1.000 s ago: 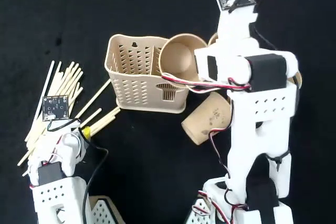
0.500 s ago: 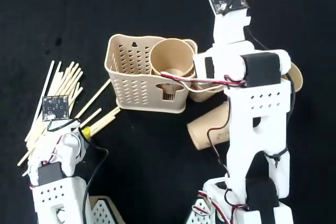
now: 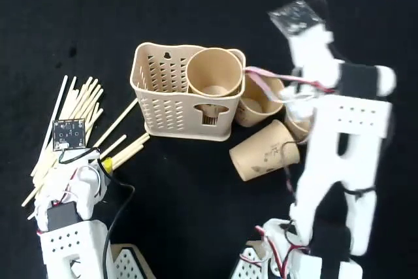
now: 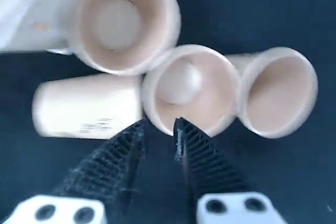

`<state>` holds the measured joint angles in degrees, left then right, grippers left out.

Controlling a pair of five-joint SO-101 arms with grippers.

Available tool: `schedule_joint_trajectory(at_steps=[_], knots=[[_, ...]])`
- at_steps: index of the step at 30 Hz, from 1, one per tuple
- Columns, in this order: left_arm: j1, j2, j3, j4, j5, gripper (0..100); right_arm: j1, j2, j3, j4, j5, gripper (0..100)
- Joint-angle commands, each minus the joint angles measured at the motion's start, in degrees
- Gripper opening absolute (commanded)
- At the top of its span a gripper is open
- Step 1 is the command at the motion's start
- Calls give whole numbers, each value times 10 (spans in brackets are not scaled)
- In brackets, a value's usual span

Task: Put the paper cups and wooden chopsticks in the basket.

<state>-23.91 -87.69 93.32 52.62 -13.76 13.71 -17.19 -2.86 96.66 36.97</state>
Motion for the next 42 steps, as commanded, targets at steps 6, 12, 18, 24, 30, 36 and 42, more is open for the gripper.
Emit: schedule_joint_trajectory(at_steps=[6,12,18,24,30,36,42], knots=[[7,-4,0,-6,-8,266,131,-10,153,-188,120,239],[7,-4,0,-6,-8,266,129,-10,298,-379,116,236],[7,-4,0,-6,-8,266,129,-10,383,-496,135,200],[7,-4,0,-6,-8,266,119,-15,389,-496,141,18],[7,-4,0,-6,-8,266,155,-15,331,-449,115,12],[7,-4,0,-7,-8,266,174,-15,177,-296,66,12],[7,-4,0,-7,-8,266,169,-15,-28,-103,1,12]])
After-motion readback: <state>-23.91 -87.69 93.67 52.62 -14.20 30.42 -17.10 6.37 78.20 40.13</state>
